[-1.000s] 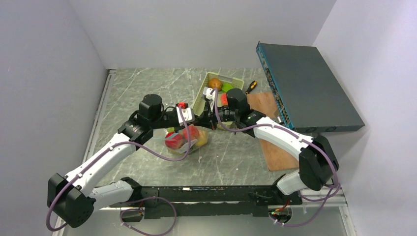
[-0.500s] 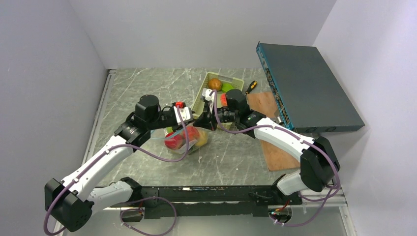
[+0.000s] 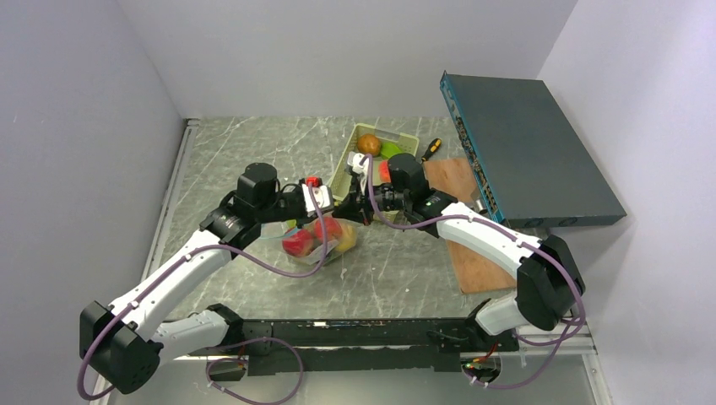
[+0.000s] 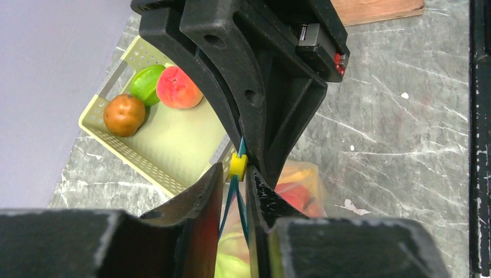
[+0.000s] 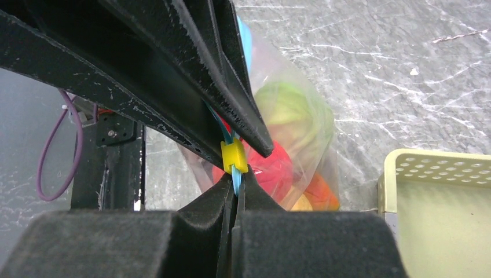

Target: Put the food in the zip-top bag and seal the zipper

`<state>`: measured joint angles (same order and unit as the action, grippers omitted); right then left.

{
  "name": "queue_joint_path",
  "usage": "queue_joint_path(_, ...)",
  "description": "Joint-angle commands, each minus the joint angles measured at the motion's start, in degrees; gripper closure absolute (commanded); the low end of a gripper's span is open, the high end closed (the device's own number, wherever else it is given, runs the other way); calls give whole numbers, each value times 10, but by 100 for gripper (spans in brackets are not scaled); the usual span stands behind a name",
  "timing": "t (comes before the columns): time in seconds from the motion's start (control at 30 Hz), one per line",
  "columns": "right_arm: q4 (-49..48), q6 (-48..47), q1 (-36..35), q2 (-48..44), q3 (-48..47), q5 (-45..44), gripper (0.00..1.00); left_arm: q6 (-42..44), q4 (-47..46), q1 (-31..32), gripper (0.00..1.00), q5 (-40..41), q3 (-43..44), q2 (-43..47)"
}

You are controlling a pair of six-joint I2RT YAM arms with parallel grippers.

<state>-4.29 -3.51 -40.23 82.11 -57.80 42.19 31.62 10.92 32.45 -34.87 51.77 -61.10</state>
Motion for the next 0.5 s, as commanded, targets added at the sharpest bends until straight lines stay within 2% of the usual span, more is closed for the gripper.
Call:
queue_joint_path(0.0, -16, -9, -3, -27, -12, 5, 100, 12, -2, 0, 78, -13, 13, 1)
queue_joint_path(0.13, -13, -11, -6, -23, -14, 3, 100, 7, -17, 0, 86, -11, 6, 11)
queue_joint_path(0.33, -3, -18, -11, -19, -20, -7, 100, 3, -19, 1, 79, -31, 5, 15)
queue_joint_path(0.47, -3, -18, -12, -18, -21, -8, 100, 5, -13, 1, 82, -34, 10, 12)
